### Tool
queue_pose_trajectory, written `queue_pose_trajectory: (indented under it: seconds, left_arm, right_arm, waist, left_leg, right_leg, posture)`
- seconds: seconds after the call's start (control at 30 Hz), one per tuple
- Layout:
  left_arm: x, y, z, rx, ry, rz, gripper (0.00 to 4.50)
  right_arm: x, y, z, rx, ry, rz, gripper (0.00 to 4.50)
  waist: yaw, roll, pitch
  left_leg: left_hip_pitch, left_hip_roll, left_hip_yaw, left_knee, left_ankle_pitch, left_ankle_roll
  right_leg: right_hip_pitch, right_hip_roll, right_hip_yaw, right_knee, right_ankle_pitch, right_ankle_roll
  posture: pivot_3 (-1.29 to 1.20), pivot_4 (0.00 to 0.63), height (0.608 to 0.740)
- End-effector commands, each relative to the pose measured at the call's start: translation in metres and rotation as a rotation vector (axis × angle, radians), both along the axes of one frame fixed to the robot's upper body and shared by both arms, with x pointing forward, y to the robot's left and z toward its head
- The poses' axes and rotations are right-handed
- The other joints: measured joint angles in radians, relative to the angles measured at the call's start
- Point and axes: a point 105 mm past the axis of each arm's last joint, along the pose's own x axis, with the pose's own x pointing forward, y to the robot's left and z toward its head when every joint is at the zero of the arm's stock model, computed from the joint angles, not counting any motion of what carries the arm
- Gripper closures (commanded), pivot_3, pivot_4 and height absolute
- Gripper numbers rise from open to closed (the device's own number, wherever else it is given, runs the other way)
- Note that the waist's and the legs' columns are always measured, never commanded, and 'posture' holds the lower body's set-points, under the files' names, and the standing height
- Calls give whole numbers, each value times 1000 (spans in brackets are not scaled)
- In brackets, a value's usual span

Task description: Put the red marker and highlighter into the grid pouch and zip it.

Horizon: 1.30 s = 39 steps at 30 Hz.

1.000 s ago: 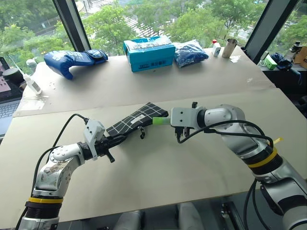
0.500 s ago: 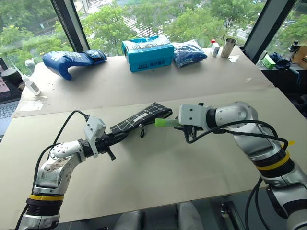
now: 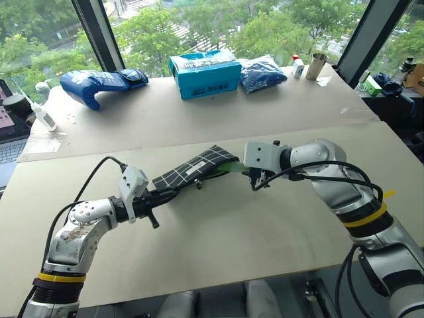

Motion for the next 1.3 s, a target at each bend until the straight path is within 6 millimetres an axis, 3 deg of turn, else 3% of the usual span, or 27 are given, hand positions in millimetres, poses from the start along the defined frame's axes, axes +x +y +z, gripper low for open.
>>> queue_pose_trajectory:
  seconds: [0.03, 0.17, 0.3, 0.5, 0.6, 0.8, 1.0, 1.07, 1.13, 1.27, 1.3]
  left_arm:
    - [-3, -6, 10, 9, -50, -39, 4500]
    - [-3, -9, 10, 7, -46, -53, 4500]
    - [-2, -9, 11, 7, -47, -55, 4500]
    - [-2, -10, 12, -1, -45, -55, 4500]
    - [-1, -10, 13, -10, -46, -51, 4500]
    - [3, -10, 16, -36, -49, -43, 4500]
    - [4, -12, 17, -37, -50, -53, 4500]
    - [4, -11, 17, -37, -50, -53, 4500]
    - [4, -11, 17, -37, -50, -53, 4500]
    - [5, -10, 19, -58, -44, -36, 4500]
    - [7, -9, 20, -68, -42, -24, 4500]
  right_arm:
    - [-3, 21, 7, -112, -153, 117, 3499]
    - [-9, 49, -4, -248, -289, 278, 3499]
    - [-7, 56, -9, -294, -343, 321, 3499]
    - [3, 78, 11, -200, -472, 311, 3499]
    - [-7, 99, 19, -74, -498, 383, 3499]
    - [-23, 103, 9, -33, -521, 560, 3499]
    - [-17, 98, -6, -72, -566, 636, 3499]
    - [-13, 93, -9, -52, -508, 602, 2486]
    - [-10, 87, -9, -42, -466, 572, 1861]
    - [2, 74, 14, 26, -467, 481, 557]
    - [8, 67, 27, 64, -474, 442, 557]
  waist:
    - [-1, 0, 0]
    - [-5, 0, 0]
    - [-2, 0, 0]
    - [-3, 0, 0]
    - [-6, 0, 0]
    - [-5, 0, 0]
    - [-16, 0, 0]
    - [-20, 0, 0]
    - [-25, 0, 0]
    - [-27, 0, 0]
    - [-27, 0, 0]
  left_leg:
    - [0, 0, 0, 0, 0, 0]
    - [0, 0, 1, 0, 0, 0]
    - [0, -1, 1, 0, 0, 0]
    - [1, 0, 1, 0, 0, -1]
    - [1, 0, 1, 0, 0, -1]
    - [0, 0, 0, 0, 0, -1]
    - [1, 1, 1, 0, 0, -1]
    - [1, 1, 1, 0, 0, -1]
    - [1, 1, 1, 0, 0, -1]
    - [1, 1, 0, -1, 0, -1]
    - [1, 1, 0, -1, 0, -1]
  right_leg:
    - [0, 0, 0, 0, 0, 0]
    - [0, 0, 0, 0, 0, 0]
    - [0, 0, 0, 0, 0, 0]
    - [0, 1, 0, 1, 1, -1]
    - [-1, 2, 0, 1, 1, -1]
    - [0, 1, 0, 0, 1, -1]
    - [-1, 2, 0, 0, 1, -1]
    - [-1, 2, 0, 1, 1, -1]
    - [-1, 2, 0, 0, 1, -1]
    - [-1, 2, 0, 1, 1, -1]
    - [-1, 2, 0, 1, 1, -1]
  posture:
    - [0, 150, 740]
    - [0, 150, 740]
    - [0, 150, 740]
    - [0, 150, 740]
    - [0, 150, 740]
    - [0, 150, 740]
    - [0, 150, 740]
    - [0, 150, 740]
    - [0, 150, 740]
    - [0, 150, 740]
    - [0, 150, 740]
